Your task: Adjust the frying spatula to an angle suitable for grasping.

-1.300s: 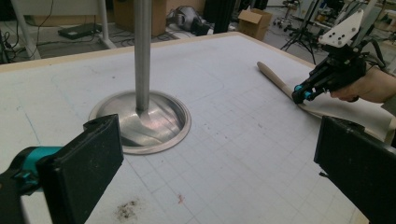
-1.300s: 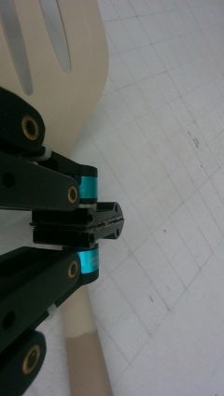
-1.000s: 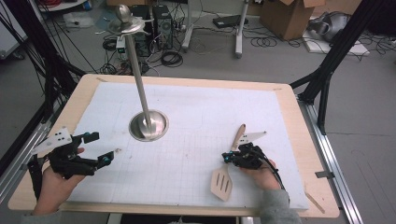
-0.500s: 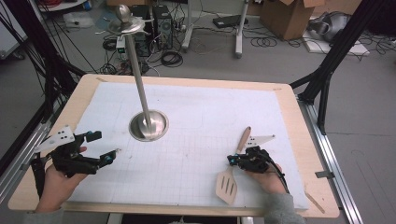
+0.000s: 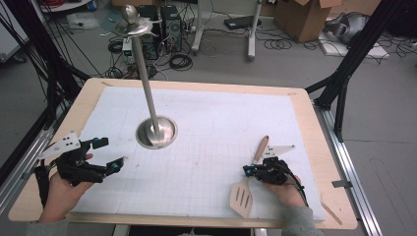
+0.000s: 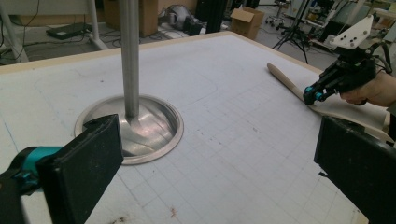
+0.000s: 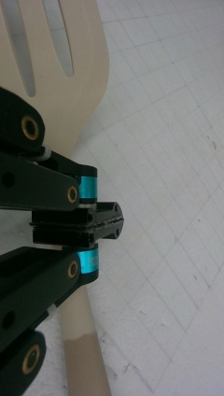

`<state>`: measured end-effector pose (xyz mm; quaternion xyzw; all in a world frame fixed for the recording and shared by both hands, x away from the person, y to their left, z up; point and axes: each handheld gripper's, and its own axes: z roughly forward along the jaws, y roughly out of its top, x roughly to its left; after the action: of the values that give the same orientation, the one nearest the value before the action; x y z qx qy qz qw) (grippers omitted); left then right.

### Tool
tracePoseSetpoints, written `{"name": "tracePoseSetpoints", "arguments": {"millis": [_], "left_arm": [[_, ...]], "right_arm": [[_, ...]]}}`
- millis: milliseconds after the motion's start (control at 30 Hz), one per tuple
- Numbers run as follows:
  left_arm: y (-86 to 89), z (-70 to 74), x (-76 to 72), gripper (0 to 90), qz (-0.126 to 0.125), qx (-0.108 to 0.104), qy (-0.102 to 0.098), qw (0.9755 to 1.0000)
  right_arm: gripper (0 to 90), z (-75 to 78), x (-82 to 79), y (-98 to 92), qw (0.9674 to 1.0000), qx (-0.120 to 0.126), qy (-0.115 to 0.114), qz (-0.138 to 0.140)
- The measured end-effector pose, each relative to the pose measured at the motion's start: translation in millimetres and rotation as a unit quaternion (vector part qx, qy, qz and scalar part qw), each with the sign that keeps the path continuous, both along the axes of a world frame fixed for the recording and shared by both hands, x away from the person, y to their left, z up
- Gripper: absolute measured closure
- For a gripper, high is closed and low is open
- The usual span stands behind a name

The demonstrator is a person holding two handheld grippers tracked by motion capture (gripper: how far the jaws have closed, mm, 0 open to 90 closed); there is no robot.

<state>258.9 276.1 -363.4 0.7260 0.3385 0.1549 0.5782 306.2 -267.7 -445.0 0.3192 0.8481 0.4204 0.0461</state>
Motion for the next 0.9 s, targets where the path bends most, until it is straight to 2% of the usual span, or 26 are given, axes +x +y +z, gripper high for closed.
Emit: {"name": "tracePoseSetpoints", "arguments": {"millis": [133,233,267,300,367,433,567,700,900], "left_arm": [[-1.9,-1.7,1.4,1.8,-0.001,0.005,0.004,1.0],[-4.1,-2.9,2.4,1.8,-0.003,0.008,0.005,0.9999],[-4.6,-3.0,2.3,1.8,-0.003,0.009,0.005,0.9999],[-4.8,-2.9,2.2,1.8,-0.004,0.009,0.005,0.9999],[-4.9,-2.7,1.8,1.8,-0.003,0.008,0.004,1.0],[-4.3,-2.5,1.6,1.8,-0.003,0.009,0.003,1.0],[-3.5,-2.0,1.1,1.8,-0.002,0.007,0.003,1.0],[-3.3,-2.9,1.6,1.8,-0.002,0.009,0.005,0.9999],[-3.1,-3.8,0.8,1.8,0.0,0.01,0.006,0.9999]], "right_arm": [[90.0,0.8,0.7,-0.4,1.0,0.003,0.005,0.004],[90.0,4.5,0.3,-3.6,0.9999,0.009,-0.009,-0.004],[90.0,6.6,0.4,-6.5,0.9997,0.019,-0.016,-0.008],[90.0,11.6,-0.4,-13.5,0.9986,0.036,-0.028,-0.025],[90.0,13.5,-0.2,-17.1,0.998,0.043,-0.036,-0.03],[90.0,15.5,-0.4,-23.1,0.997,0.039,-0.051,-0.043],[90.0,12.0,1.3,-32.3,0.9956,0.014,-0.059,-0.071],[90.0,6.2,6.4,-41.5,0.994,0.003,-0.052,-0.096],[90.0,1.1,10.5,-43.8,0.9931,-0.009,-0.056,-0.103]]}}
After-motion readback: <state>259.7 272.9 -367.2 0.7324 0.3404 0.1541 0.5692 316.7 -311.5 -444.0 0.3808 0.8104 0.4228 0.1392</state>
